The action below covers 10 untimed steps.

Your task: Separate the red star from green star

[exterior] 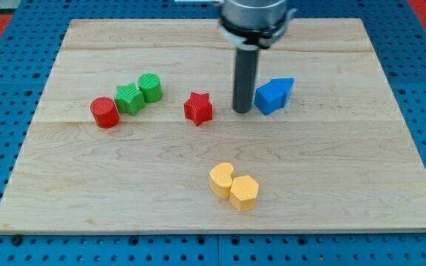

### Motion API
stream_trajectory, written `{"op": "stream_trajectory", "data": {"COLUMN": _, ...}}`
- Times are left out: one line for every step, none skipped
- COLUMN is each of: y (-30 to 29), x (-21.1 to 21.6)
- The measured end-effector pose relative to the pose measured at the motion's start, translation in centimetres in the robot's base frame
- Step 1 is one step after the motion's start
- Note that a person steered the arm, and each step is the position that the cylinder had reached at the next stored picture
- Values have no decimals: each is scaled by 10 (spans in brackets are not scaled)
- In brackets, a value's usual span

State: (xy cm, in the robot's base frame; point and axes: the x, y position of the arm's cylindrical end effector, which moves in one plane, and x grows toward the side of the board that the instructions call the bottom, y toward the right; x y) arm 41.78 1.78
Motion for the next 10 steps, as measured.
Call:
{"op": "stream_trajectory", "data": {"y": -71, "x": 13}}
{"op": "stream_trajectory", "data": {"y": -150, "x": 15}}
{"op": "stream_trajectory", "data": {"y": -158, "x": 8}}
{"op": "stream_trajectory", "data": {"y": -159, "x": -12}}
{"op": "stream_trajectory", "data": {"y": -188, "x": -16}}
{"op": "stream_trajectory", "data": {"y": -191, "x": -5}}
{"op": "stream_trajectory", "data": {"y": -209, "x": -2}}
{"op": "stream_trajectory", "data": {"y": -209, "x": -1}}
{"op": "stream_trajectory", "data": {"y": -211, "x": 13}}
{"op": "stream_trajectory", "data": {"y": -229, "x": 11}}
